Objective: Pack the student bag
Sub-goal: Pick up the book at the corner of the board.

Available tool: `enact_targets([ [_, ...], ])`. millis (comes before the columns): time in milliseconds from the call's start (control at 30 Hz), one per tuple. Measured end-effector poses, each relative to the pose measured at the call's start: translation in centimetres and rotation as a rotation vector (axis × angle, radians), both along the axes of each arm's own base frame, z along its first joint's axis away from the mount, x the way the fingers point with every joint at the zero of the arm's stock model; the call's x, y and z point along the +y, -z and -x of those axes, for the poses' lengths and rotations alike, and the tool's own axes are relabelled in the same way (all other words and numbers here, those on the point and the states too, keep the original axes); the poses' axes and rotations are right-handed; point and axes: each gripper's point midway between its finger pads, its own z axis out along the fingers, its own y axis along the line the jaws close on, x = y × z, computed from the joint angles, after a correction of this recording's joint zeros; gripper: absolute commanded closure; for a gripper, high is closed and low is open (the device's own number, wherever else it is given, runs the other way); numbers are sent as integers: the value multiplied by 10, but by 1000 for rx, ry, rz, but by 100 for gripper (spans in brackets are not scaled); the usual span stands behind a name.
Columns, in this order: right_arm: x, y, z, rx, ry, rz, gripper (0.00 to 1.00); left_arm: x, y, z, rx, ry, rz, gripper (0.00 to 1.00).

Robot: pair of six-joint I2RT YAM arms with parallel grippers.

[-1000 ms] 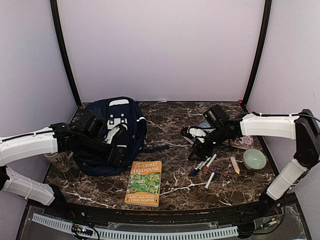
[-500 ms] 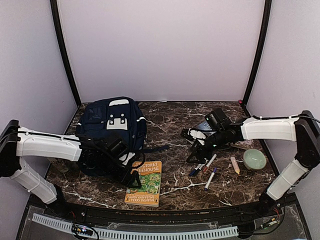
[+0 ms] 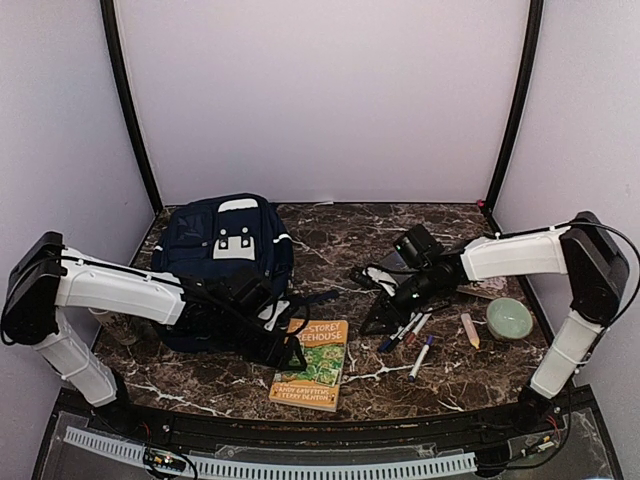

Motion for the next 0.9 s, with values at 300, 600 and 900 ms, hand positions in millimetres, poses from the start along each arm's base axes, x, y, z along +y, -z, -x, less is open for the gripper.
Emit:
enact_targets([
  [300, 0, 28, 18, 181, 48, 105, 42, -50, 12, 11, -11, 83, 52, 21],
  [600, -9, 38, 5, 143, 126, 178, 58, -38, 17, 19, -12, 48, 6, 21],
  [900, -6, 57, 13, 224, 108, 176, 66, -31, 19, 14, 11, -98, 46, 21],
])
